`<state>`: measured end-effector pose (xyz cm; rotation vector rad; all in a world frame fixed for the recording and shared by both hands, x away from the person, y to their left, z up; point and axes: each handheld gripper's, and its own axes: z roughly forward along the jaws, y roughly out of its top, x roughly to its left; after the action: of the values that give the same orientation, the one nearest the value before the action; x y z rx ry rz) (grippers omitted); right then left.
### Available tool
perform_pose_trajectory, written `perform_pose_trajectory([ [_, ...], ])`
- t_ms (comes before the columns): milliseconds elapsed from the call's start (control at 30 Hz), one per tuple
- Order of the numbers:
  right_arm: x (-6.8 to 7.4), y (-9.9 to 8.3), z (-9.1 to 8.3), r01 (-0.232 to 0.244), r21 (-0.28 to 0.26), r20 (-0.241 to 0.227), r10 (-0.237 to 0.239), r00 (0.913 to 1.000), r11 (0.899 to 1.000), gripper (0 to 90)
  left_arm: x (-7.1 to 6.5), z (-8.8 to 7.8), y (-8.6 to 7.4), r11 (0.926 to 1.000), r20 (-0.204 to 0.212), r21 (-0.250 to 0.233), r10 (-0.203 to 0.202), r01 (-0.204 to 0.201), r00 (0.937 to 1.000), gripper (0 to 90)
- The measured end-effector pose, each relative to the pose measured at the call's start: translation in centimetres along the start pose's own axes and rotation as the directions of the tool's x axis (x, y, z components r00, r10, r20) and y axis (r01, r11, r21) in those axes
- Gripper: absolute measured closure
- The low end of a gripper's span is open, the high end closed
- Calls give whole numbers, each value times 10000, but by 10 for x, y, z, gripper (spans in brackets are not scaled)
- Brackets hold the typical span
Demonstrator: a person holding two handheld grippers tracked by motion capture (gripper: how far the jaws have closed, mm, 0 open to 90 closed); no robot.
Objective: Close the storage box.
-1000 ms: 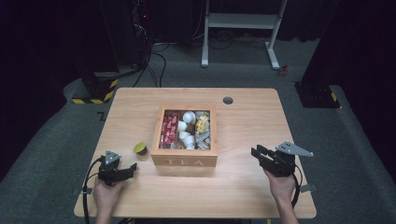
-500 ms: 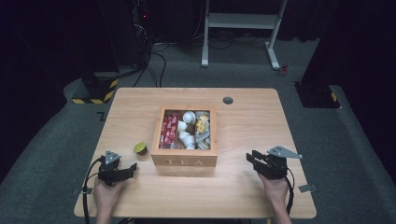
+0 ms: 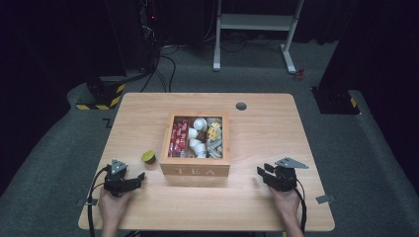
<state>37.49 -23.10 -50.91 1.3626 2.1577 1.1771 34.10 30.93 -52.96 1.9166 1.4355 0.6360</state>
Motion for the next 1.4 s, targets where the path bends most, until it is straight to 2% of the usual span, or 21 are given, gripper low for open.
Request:
perform_pose_trajectory([
  [100,1,-2,5,197,185,304,-203,9993,9996,593,0,0,0,10000,1,4,4,-4,10000,200],
  [200,4,-5,9,648,405,738,-677,9950,9971,587,0,0,0,10000,-1,0,-1,1,10000,200],
  [433,6,-7,13,750,497,971,-796,9921,9959,569,0,0,0,10000,-4,2,-1,1,10000,200],
  [567,10,-5,18,1158,899,1141,-1258,9855,9892,508,0,0,0,10000,-6,3,0,0,10000,200],
  [667,9,-4,19,855,930,1334,-975,9863,9920,438,0,0,0,10000,-6,4,4,-4,10000,199],
  [833,10,-4,20,809,947,1400,-937,9857,9922,406,0,0,0,10000,-3,4,5,-5,10000,200],
  [1400,10,-4,20,826,974,1387,-958,9857,9918,396,0,0,0,10000,-3,1,-1,1,10000,200],
])
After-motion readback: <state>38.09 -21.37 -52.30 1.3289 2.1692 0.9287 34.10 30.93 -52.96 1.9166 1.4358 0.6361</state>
